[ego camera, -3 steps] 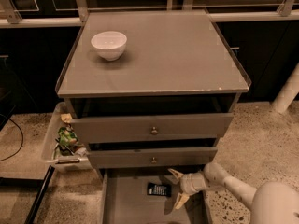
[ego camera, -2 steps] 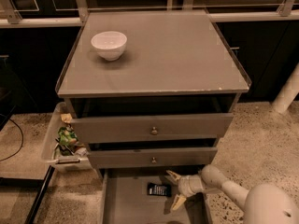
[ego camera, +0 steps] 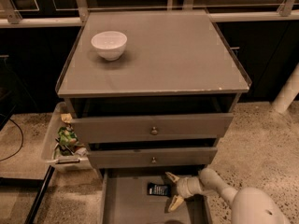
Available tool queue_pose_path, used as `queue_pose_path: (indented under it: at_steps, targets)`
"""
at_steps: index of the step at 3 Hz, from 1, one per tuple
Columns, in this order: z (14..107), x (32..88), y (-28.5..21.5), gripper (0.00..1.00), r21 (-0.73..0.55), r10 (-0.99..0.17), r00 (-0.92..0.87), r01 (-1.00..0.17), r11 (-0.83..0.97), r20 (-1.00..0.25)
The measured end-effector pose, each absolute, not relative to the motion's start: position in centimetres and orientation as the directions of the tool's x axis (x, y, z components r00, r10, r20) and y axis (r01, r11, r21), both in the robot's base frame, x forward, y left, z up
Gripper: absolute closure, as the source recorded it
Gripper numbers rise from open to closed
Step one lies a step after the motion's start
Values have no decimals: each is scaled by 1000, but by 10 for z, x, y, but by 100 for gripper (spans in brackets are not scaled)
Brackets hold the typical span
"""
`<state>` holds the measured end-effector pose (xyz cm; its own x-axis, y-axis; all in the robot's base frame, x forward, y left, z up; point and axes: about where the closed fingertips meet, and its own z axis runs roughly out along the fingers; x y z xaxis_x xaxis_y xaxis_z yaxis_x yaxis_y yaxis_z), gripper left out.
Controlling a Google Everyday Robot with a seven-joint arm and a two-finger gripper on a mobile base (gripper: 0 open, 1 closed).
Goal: Pick rxbar blueberry from bottom drawer and place on counter
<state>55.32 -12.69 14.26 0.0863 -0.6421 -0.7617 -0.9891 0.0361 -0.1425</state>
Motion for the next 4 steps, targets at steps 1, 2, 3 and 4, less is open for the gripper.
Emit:
queue_pose_path:
  at_steps: [1,2,3,4]
  targets:
    - [133,558,-125,0,-134,-619,78,-990,43,-781]
    - [128,562,-117,0,-98,-558,55,-994,47,-828]
    - [131,565,-105,0,-22,-481,-5,-998,51,-876]
    - [133,568,-108,0,-27,-478,0,-998,49,-879]
